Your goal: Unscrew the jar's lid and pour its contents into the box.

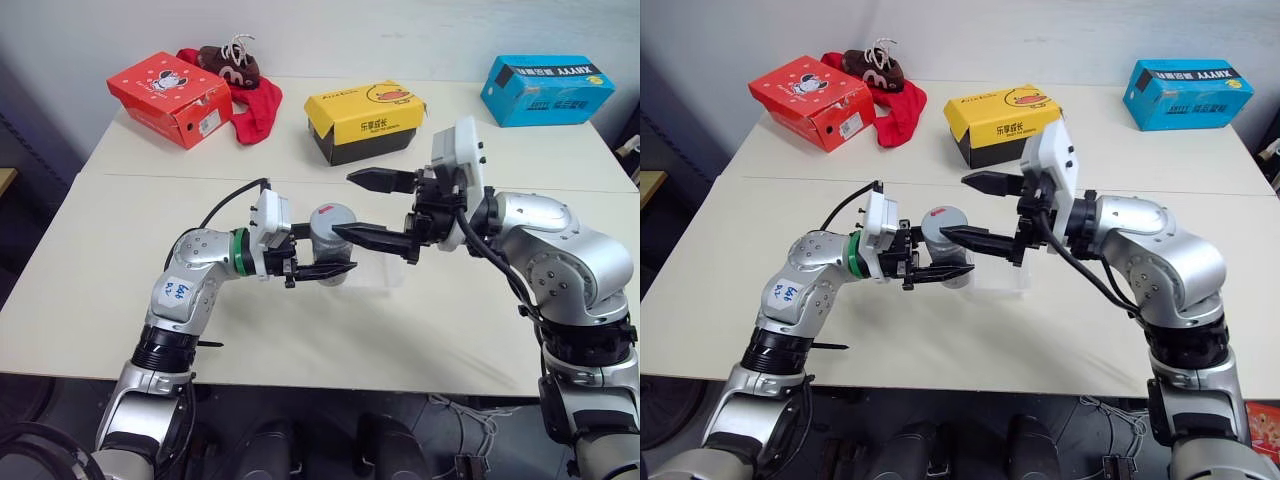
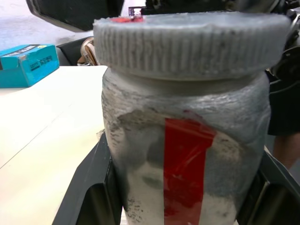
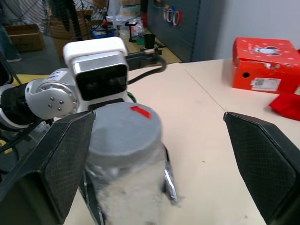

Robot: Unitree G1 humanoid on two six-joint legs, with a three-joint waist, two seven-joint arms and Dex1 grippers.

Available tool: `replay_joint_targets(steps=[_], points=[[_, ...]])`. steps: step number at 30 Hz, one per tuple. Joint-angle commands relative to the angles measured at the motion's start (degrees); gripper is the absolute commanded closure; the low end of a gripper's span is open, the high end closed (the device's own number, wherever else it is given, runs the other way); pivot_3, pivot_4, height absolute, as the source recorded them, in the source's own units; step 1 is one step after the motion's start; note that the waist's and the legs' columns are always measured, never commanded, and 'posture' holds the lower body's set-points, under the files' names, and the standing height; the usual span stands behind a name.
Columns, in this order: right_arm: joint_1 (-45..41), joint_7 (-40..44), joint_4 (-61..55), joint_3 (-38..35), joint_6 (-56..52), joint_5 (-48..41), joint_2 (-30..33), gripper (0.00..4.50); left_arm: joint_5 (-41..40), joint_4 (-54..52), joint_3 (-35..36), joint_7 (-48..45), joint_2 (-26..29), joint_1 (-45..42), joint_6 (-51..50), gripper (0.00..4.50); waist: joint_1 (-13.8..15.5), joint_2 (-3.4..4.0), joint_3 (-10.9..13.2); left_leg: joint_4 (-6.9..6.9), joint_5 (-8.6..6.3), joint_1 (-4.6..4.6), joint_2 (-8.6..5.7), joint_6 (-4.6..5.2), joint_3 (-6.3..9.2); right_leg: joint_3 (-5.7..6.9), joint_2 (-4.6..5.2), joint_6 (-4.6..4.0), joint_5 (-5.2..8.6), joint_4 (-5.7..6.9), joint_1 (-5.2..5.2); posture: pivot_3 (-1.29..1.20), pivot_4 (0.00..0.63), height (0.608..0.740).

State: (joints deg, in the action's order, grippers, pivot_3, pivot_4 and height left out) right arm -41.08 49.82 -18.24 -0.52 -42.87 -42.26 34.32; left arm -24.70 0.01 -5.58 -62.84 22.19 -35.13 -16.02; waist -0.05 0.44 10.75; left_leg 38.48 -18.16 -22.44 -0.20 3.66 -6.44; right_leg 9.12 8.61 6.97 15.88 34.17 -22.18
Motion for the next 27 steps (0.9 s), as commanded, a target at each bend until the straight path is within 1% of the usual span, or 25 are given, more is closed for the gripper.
replay_joint_targets(steps=[1, 3, 6, 8, 11, 17, 22, 27], points=[[0.69, 0.23, -1.44, -1.92, -0.66, -1.25, 1.18, 0.03, -1.35, -2.96, 0.59, -0.52, -0.02, -0.13, 1.16, 2.16, 0.0, 0.0, 0.0, 0.0, 0.0, 0.0, 0.0, 0.0, 0.0, 0.0, 0.0, 0.0, 0.0, 0.0, 0.0, 0.0, 0.15, 0.74], [1.01, 0.31, -1.65, -2.24, -0.7, -1.73, 1.47, 0.03, -1.32, -2.97, 0.69, -0.55, 0.05, -0.1, 1.14, 2.16, 0.0, 0.0, 0.0, 0.0, 0.0, 0.0, 0.0, 0.0, 0.0, 0.0, 0.0, 0.0, 0.0, 0.0, 0.0, 0.0, 0.15, 0.74], [0.0, 0.13, -3.18, -4.57, -2.89, -8.21, -0.16, 0.03, -0.96, -2.54, 0.75, -0.18, 0.14, -0.3, 0.96, 2.16, 0.03, 0.0, 0.0, 0.02, 0.0, -0.01, 0.0, 0.0, 0.0, 0.0, 0.0, 0.0, 0.0, 0.0, 0.01, 0.0, 0.15, 0.74], [-0.51, -0.11, -4.65, -3.97, -3.71, -9.61, -0.5, 0.03, -0.92, -2.3, 0.69, -0.05, 0.05, -0.5, 0.8, 2.16, 0.01, 0.0, 0.0, 0.02, 0.0, -0.01, 0.0, 0.0, 0.01, 0.0, 0.0, 0.0, 0.0, 0.0, 0.01, 0.0, 0.15, 0.74], [-1.48, -2.14, -6.2, -1.08, -3.71, -8.0, -1.78, 0.03, -0.8, -2.16, 0.38, 0.21, -0.2, -0.72, 0.54, 2.16, -0.01, 0.0, 0.0, 0.02, 0.0, -0.01, 0.01, 0.0, 0.02, 0.0, 0.0, 0.0, 0.0, 0.0, 0.0, 0.0, 0.15, 0.74], [-3.71, -5.46, -5.46, 3.78, -1.94, -2.39, -4.38, 0.03, -0.73, -2.5, -0.22, 0.31, -0.49, -0.59, 0.07, 2.16, -0.05, 0.0, 0.0, 0.08, 0.0, -0.01, 0.02, 0.0, 0.0, -0.02, 0.01, 0.0, 0.0, 0.06, -0.02, 0.0, 0.15, 0.74], [-4.06, -5.38, -4.41, 5.24, -0.8, 0.42, -5.1, 0.03, -0.68, -2.11, -0.21, 0.24, -0.6, -0.97, 0.02, 2.16, 0.07, 0.0, 0.0, 0.15, 0.0, -0.07, 0.01, 0.0, 0.02, 0.0, 0.01, 0.0, 0.0, 0.07, -0.02, 0.0, 0.15, 0.74], [-3.99, -5.45, -3.1, 5.02, -0.39, 1.19, -6.45, 0.03, -0.59, -2.16, -0.24, 0.41, -0.7, -1.02, -0.02, 2.16, -0.04, 0.0, 0.0, 0.17, -0.01, -0.07, 0.01, 0.01, 0.01, -0.01, 0.0, 0.0, 0.0, 0.11, -0.04, 0.0, 0.15, 0.74]])
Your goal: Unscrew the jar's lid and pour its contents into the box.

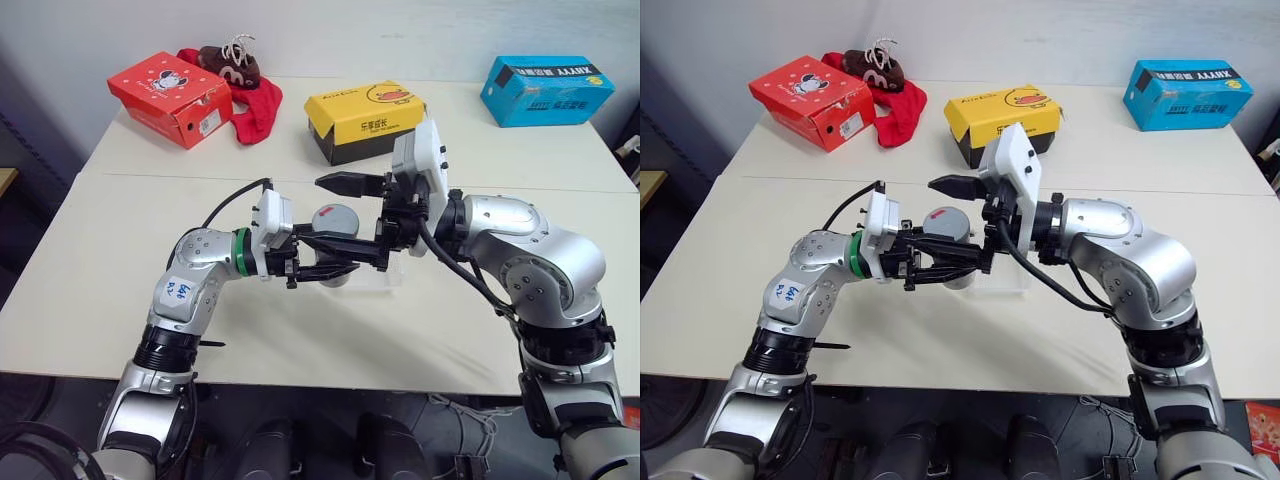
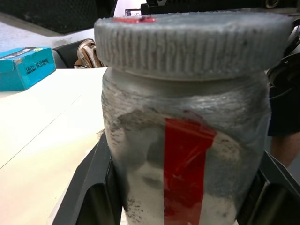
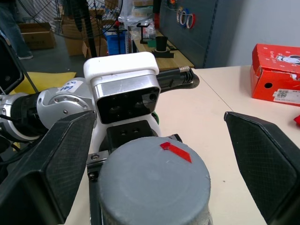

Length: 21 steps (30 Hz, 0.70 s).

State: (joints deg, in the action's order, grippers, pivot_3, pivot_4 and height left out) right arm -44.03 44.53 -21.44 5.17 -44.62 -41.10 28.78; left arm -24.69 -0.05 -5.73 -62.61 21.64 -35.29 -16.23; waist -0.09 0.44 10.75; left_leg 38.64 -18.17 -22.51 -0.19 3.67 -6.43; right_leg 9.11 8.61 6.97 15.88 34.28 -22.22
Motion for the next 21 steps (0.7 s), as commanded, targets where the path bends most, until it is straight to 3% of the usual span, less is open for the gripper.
replay_joint_targets(steps=[1, 21], points=[[-0.93, -0.34, 0.34, -0.94, 1.18, -0.12, -1.34, 0.03, -0.57, -2.11, -0.07, 0.2, -0.17, -0.85, 0.22, 2.16, -0.01, 0.0, 0.0, 0.0, 0.0, 0.0, 0.0, 0.0, 0.0, 0.0, 0.0, 0.0, 0.0, 0.01, -0.01, 0.0, 0.15, 0.74], [-0.3, 4.28, 3.99, -2.07, 3.52, 2.61, 0.82, 0.03, -0.65, -3.01, 0.21, 0.95, 0.17, -0.11, 0.1, 2.16, -0.01, 0.0, 0.0, 0.08, 0.0, -0.08, 0.0, 0.0, -0.05, -0.06, 0.01, 0.0, 0.0, 0.15, -0.14, 0.0, 0.15, 0.74]])
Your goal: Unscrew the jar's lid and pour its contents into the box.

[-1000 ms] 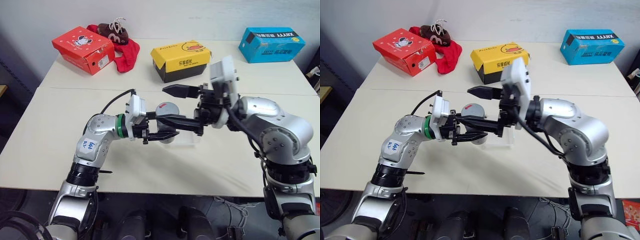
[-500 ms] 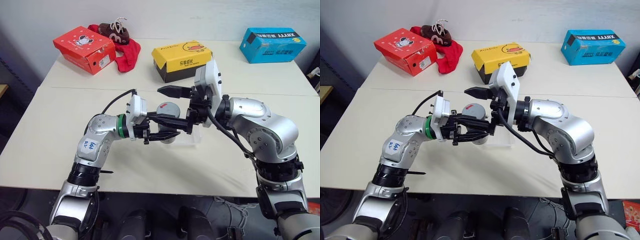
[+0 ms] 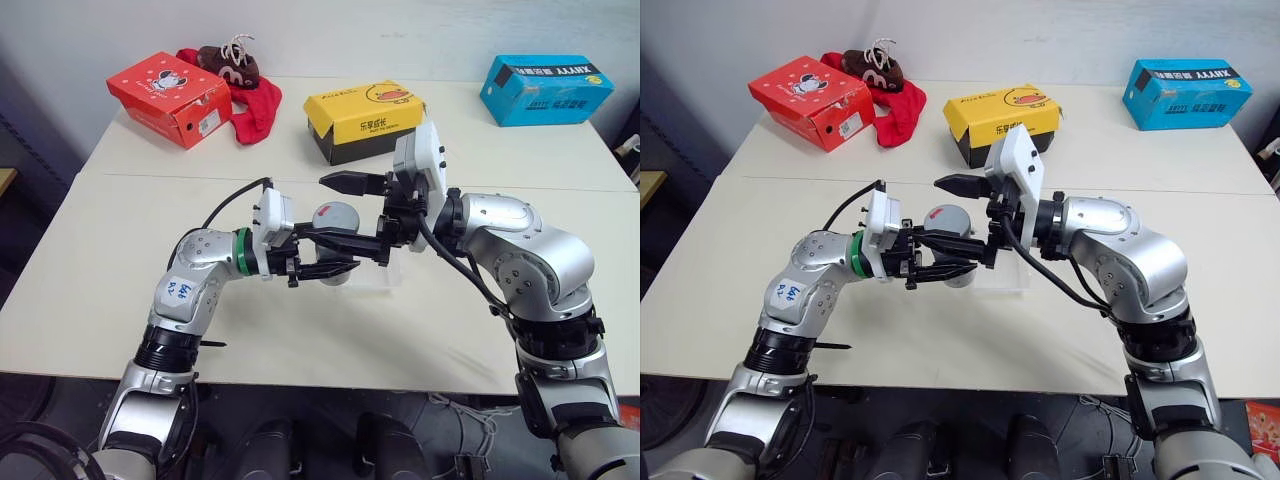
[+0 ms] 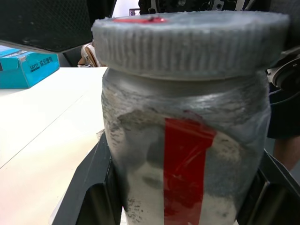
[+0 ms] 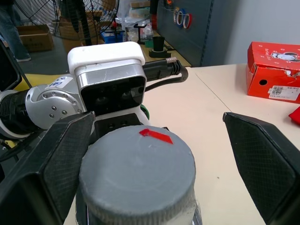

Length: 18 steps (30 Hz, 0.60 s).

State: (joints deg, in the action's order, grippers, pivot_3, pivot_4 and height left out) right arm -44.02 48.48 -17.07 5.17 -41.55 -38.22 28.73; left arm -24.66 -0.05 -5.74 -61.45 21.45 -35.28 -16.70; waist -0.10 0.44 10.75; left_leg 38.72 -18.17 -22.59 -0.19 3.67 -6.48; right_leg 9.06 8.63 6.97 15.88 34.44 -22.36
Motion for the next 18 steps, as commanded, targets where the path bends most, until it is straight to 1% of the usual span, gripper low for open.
replay_joint_targets(steps=[1, 18], points=[[-0.24, 0.48, -0.42, -2.21, 0.49, -0.43, 0.89, 0.03, -0.66, -3.01, 0.23, -0.18, 0.37, -0.11, 0.62, 2.16, 0.0, 0.0, 0.0, 0.0, 0.0, 0.0, 0.0, 0.0, 0.0, 0.0, 0.0, 0.0, 0.0, 0.0, 0.0, 0.0, 0.15, 0.74], [4.74, 4.2, -2.28, -4.97, 1.45, -3.31, 2.79, 0.03, -0.59, -3.35, 0.39, -0.1, 0.53, 0.5, 0.93, 2.16, 0.04, 0.0, 0.0, 0.22, 0.0, -0.16, 0.02, 0.0, 0.04, 0.03, 0.01, 0.0, 0.0, 0.08, -0.08, 0.0, 0.15, 0.74]])
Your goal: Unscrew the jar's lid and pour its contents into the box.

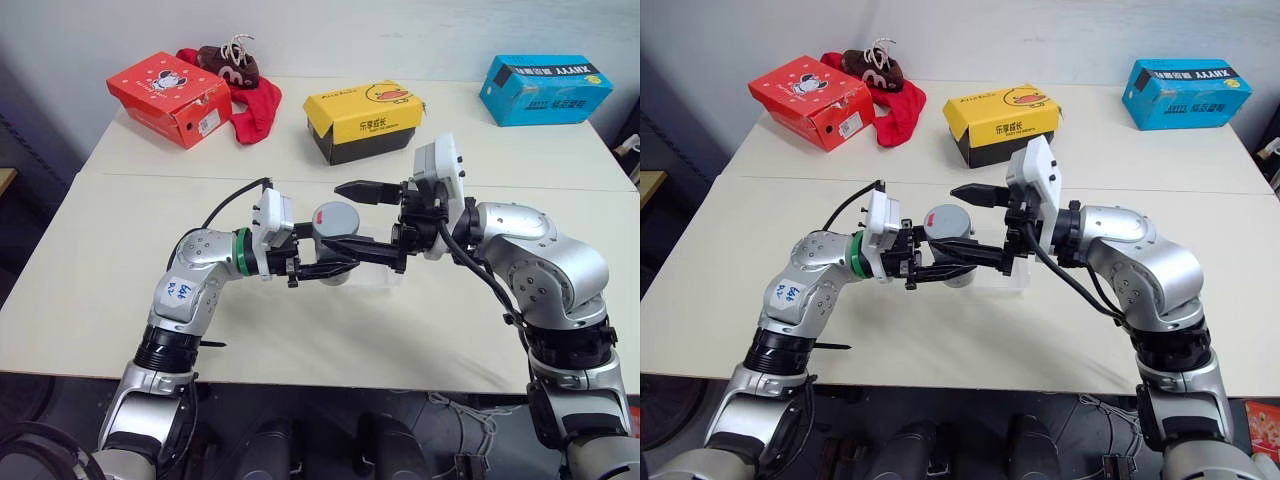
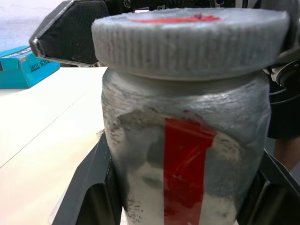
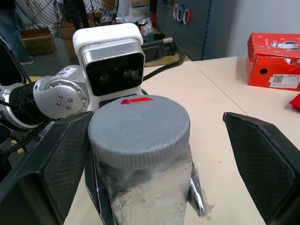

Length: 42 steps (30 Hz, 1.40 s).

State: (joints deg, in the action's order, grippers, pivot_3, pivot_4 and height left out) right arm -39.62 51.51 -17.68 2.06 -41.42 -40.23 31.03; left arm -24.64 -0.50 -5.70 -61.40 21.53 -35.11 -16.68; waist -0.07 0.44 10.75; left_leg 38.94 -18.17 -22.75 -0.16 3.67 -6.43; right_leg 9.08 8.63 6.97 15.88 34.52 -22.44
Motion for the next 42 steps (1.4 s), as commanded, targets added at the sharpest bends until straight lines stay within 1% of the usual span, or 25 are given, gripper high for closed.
replay_joint_targets(steps=[1, 6, 10, 12, 15, 22, 25, 28, 29, 38, 40, 42], points=[[0.56, 1.66, -1.77, -2.14, 1.43, -2.02, 0.2, 0.03, -0.56, -2.89, 0.36, -0.19, 0.52, 0.39, 0.93, 2.16, 0.01, 0.0, 0.0, 0.0, 0.0, 0.0, 0.0, 0.0, 0.0, 0.0, 0.0, 0.0, 0.0, 0.0, 0.0, 0.0, 0.15, 0.74], [1.2, 3.26, -3.48, -3.1, 2.14, -4.73, -0.26, 0.03, -0.49, -2.98, 0.39, -0.19, 0.8, 0.56, 0.8, 2.16, 0.03, 0.0, 0.0, 0.01, 0.0, 0.0, 0.0, 0.0, 0.01, 0.0, 0.0, 0.0, 0.0, 0.01, 0.0, 0.0, 0.15, 0.74], [-1.0, 0.55, -4.76, -1.88, 0.09, -4.45, -0.16, 0.03, -0.34, -2.91, -0.04, 0.09, 0.75, 0.54, 0.68, 2.16, 0.0, 0.0, 0.0, 0.02, 0.0, 0.0, 0.0, 0.0, 0.01, 0.0, 0.01, 0.0, 0.0, 0.01, 0.0, 0.0, 0.15, 0.74], [-2.5, -1.26, -4.72, -0.69, -2.78, -4.64, -0.24, 0.03, -0.33, -2.93, -0.24, 0.1, 0.72, 0.58, 0.53, 2.16, -0.02, 0.0, 0.0, 0.03, 0.0, 0.0, 0.0, 0.0, 0.01, -0.01, 0.01, 0.0, 0.0, 0.03, -0.01, 0.0, 0.15, 0.74], [-4.83, -2.87, -4.06, 0.54, -4.0, -4.15, -1.34, 0.03, -0.33, -3.01, -0.46, -0.03, 0.81, 0.7, 0.48, 2.16, -0.03, 0.0, 0.0, 0.04, 0.0, 0.0, 0.02, 0.0, 0.03, -0.01, 0.02, 0.0, 0.0, 0.05, -0.02, 0.0, 0.15, 0.74], [-5.46, -3.2, -4.09, 1.22, -4.63, -3.89, -1.38, 0.03, -0.47, -3.0, -0.69, 0.02, 1.0, 0.8, 0.54, 2.16, 0.06, 0.0, 0.0, 0.09, -0.01, -0.09, 0.0, 0.01, 0.04, 0.01, 0.03, -0.01, 0.0, 0.06, -0.04, 0.0, 0.15, 0.74], [-5.01, -2.85, -4.23, 1.22, -4.52, -3.82, -1.17, 0.62, -0.56, -3.22, -0.72, 0.21, 0.93, 0.77, 0.42, 2.16, -0.01, 0.0, 0.0, 0.1, -0.01, -0.1, 0.0, 0.01, 0.04, 0.03, 0.03, 0.0, 0.0, 0.06, -0.06, 0.0, 0.15, 0.74], [-4.01, -2.02, -4.13, 1.54, -3.62, -3.05, -0.76, 1.67, -0.59, -3.19, -0.75, 0.26, 0.87, 0.7, 0.44, 2.16, 0.01, 0.0, 0.0, 0.1, -0.01, -0.1, 0.01, 0.01, 0.04, 0.03, 0.02, 0.0, 0.0, 0.06, -0.06, 0.0, 0.15, 0.74], [-3.56, -1.5, -4.11, 1.7, -3.43, -2.82, -0.47, 1.92, -0.62, -3.15, -0.75, 0.25, 0.85, 0.64, 0.43, 2.16, 0.04, 0.0, 0.0, 0.1, -0.01, -0.11, 0.01, 0.01, 0.04, 0.03, 0.02, 0.0, 0.0, 0.06, -0.06, 0.0, 0.15, 0.74], [-1.51, -0.44, -4.27, 1.64, -1.53, -2.91, -0.39, 1.92, -0.77, -3.0, -0.75, 0.3, 0.96, 0.51, 0.55, 2.16, -0.01, 0.0, 0.0, 0.1, -0.01, -0.12, 0.01, 0.01, 0.05, 0.03, 0.02, -0.01, 0.0, 0.06, -0.06, 0.0, 0.15, 0.74], [-1.48, -0.4, -4.33, 1.48, -1.6, -3.44, -0.49, 1.92, -0.8, -3.02, -0.72, 0.29, 0.98, 0.54, 0.54, 2.16, 0.0, 0.0, 0.0, 0.1, -0.01, -0.12, 0.01, 0.01, 0.05, 0.03, 0.02, 0.0, 0.0, 0.06, -0.06, 0.0, 0.15, 0.74], [-1.8, -0.98, -4.2, 0.75, -3.71, -5.82, -0.86, 1.92, -0.8, -2.99, -0.67, 0.25, 1.06, 0.58, 0.57, 2.16, 0.03, 0.0, 0.0, 0.1, -0.01, -0.12, 0.01, 0.01, 0.05, 0.03, 0.02, -0.01, 0.0, 0.06, -0.06, 0.0, 0.15, 0.74]])
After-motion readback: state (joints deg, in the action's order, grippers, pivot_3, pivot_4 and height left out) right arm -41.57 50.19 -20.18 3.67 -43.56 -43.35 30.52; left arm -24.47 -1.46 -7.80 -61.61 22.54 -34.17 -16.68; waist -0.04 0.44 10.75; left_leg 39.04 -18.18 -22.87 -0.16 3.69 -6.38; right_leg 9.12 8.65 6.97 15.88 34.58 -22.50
